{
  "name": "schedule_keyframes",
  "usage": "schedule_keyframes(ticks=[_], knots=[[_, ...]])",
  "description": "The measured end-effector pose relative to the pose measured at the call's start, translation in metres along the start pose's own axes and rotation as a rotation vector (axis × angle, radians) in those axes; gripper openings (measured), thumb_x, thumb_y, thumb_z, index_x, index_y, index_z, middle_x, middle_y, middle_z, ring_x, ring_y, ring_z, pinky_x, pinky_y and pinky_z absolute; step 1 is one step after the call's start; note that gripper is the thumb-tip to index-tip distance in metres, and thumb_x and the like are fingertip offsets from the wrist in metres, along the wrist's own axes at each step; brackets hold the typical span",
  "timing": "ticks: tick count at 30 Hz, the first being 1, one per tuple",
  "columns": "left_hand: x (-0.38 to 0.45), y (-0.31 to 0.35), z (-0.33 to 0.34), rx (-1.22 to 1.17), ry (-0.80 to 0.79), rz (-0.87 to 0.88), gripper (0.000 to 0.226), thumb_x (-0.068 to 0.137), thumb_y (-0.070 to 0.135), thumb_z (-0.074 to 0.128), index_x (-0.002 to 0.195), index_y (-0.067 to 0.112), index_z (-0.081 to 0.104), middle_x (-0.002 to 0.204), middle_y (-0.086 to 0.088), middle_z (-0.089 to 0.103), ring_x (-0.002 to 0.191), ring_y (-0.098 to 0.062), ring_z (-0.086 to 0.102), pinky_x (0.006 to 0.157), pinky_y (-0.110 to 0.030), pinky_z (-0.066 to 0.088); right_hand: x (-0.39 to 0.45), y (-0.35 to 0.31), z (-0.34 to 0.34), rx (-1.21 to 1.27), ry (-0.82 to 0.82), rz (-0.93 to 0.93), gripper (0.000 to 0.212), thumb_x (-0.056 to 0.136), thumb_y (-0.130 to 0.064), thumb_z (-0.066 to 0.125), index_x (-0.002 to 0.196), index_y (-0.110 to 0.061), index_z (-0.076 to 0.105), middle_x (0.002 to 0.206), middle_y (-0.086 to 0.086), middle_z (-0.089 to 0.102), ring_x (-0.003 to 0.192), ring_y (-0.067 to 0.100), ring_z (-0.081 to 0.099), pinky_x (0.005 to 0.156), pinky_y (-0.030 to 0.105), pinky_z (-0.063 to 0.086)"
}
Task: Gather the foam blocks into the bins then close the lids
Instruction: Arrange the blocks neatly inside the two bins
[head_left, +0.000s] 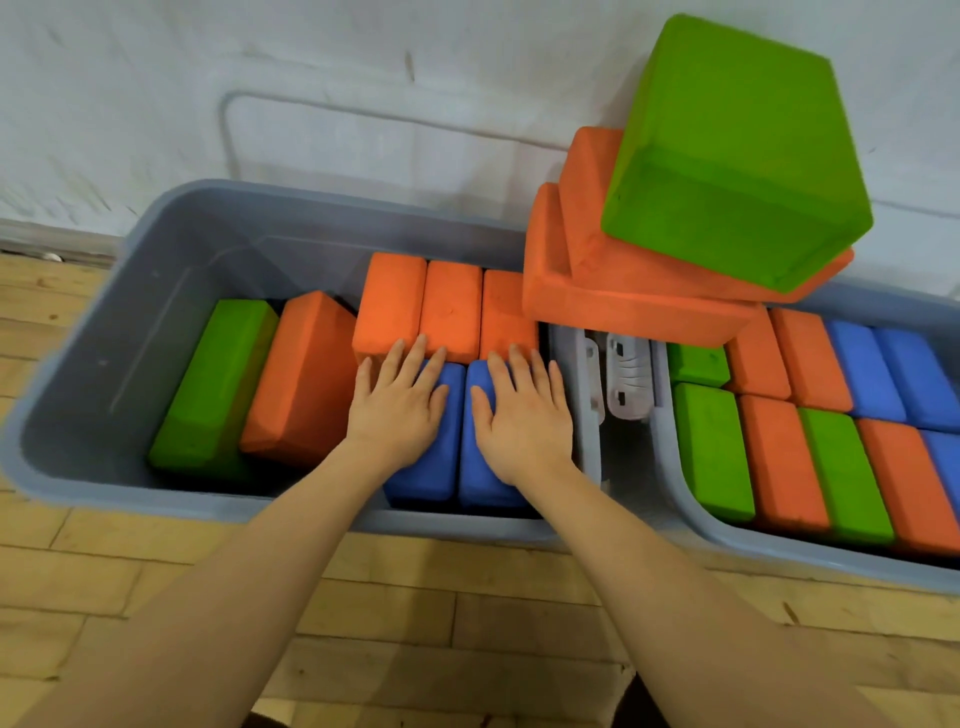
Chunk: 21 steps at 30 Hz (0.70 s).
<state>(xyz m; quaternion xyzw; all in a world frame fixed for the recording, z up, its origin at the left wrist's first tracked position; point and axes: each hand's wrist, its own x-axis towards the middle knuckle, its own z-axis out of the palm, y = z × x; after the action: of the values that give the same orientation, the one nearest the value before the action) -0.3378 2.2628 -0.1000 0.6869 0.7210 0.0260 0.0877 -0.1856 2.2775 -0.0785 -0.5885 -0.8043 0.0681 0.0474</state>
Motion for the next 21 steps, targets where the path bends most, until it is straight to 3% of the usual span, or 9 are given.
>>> schedule_keyframes(ticks=[5,7,9,14,18,21], knots=[[0.011,-0.008,-0.007,0.017,0.063,0.033,0.062,0.092,0.052,0.015,0.148,0.026,0.025,0.153,0.001,0.028,0.131,-0.027,0.031,0.100,-0.043,0.025,0.014,-0.009,-0.016,-0.006,0.067,0.051,0.071,0.092,-0.055,0.006,0.123,-0.019,0.059,0.129,0.001,0.056,0.128,0.026,0.042,0.116,0.045,0.005],[0.017,-0.010,-0.008,0.025,0.112,0.060,0.070,0.086,0.053,0.009,0.145,0.024,0.033,0.147,-0.001,0.037,0.120,-0.031,0.039,0.093,-0.043,0.029,0.023,-0.013,-0.013,0.016,0.064,0.060,0.057,0.098,-0.052,0.021,0.126,-0.016,0.056,0.136,0.003,0.051,0.128,0.026,0.041,0.115,0.043,0.014],[0.023,-0.009,-0.010,-0.019,0.164,0.063,0.073,0.083,0.052,0.008,0.143,0.023,0.038,0.145,-0.004,0.041,0.123,-0.034,0.039,0.094,-0.045,0.029,0.027,-0.013,-0.006,0.046,0.035,0.071,0.054,0.099,-0.048,0.025,0.135,-0.014,0.047,0.146,0.006,0.041,0.135,0.026,0.034,0.115,0.041,0.016],[0.039,-0.006,0.004,-0.077,0.115,0.023,0.054,0.097,0.051,0.025,0.148,0.032,0.023,0.157,0.005,0.017,0.145,-0.024,0.009,0.112,-0.046,0.008,0.032,0.003,0.006,0.068,-0.011,0.071,0.054,0.101,-0.040,0.022,0.148,-0.013,0.028,0.156,0.005,0.024,0.144,0.021,0.017,0.118,0.033,0.008],[0.039,-0.003,0.006,-0.080,0.193,0.009,0.055,0.090,0.050,0.029,0.131,0.025,0.054,0.141,-0.004,0.048,0.132,-0.031,0.039,0.102,-0.053,0.028,0.030,0.009,0.007,0.062,0.034,0.023,0.076,0.087,-0.046,-0.002,0.147,-0.011,0.029,0.155,0.006,0.025,0.144,0.022,0.019,0.117,0.033,0.007],[0.040,0.001,0.007,-0.088,0.232,-0.010,0.050,0.088,0.046,0.034,0.122,0.023,0.062,0.133,-0.007,0.056,0.124,-0.034,0.048,0.096,-0.054,0.034,0.031,0.012,0.012,0.062,0.021,0.023,0.076,0.086,-0.045,-0.001,0.146,-0.012,0.032,0.154,0.005,0.027,0.144,0.023,0.022,0.117,0.035,0.011]])
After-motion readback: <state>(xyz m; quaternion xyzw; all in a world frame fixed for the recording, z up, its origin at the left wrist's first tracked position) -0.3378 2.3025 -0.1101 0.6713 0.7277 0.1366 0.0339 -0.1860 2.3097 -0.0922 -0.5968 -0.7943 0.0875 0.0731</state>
